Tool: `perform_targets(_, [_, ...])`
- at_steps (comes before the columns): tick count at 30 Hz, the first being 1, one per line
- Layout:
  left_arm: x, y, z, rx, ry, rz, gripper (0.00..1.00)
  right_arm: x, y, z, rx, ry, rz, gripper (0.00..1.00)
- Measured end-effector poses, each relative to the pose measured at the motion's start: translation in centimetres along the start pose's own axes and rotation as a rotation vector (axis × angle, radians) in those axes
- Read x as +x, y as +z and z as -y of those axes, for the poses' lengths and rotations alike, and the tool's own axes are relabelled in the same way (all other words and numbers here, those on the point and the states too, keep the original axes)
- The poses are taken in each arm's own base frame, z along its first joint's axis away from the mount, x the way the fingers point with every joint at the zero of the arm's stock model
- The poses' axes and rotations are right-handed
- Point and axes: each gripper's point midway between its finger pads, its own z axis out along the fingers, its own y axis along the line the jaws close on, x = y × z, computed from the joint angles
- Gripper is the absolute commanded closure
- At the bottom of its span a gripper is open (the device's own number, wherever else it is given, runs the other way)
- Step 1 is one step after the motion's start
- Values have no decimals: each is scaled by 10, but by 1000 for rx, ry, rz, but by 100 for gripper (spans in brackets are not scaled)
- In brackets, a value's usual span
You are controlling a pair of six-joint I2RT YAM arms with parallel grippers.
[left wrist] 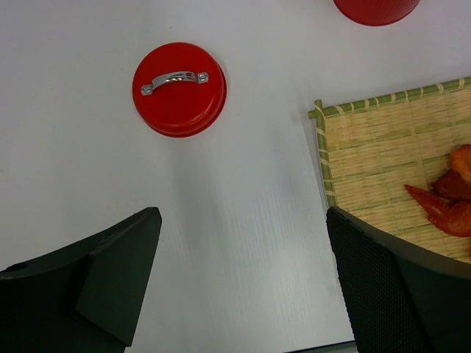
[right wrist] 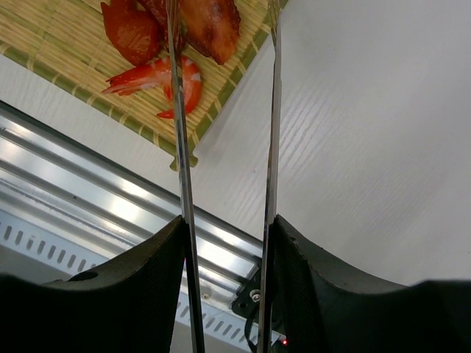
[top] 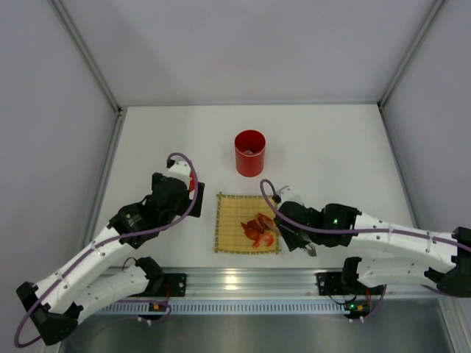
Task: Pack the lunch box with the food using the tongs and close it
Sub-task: Pick up the fake food from the plate.
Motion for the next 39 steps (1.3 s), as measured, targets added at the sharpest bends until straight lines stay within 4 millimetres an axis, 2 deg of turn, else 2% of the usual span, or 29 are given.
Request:
perform_targets(23, [-1,-1,0,2,-3,6,1,2,15,-13,-4,-20,-18,53])
perform_targets(26, [-1,-1,0,2,-3,6,1,2,17,-14,-4,-21,-19,55])
perform_targets(33, [-1,-1,0,2,-3,6,1,3,19,-15,-2,-19,-22,68])
perform_targets(39, [-1,-1,0,2,-3,6,1,-1,15,-13,4,-16,-15,72])
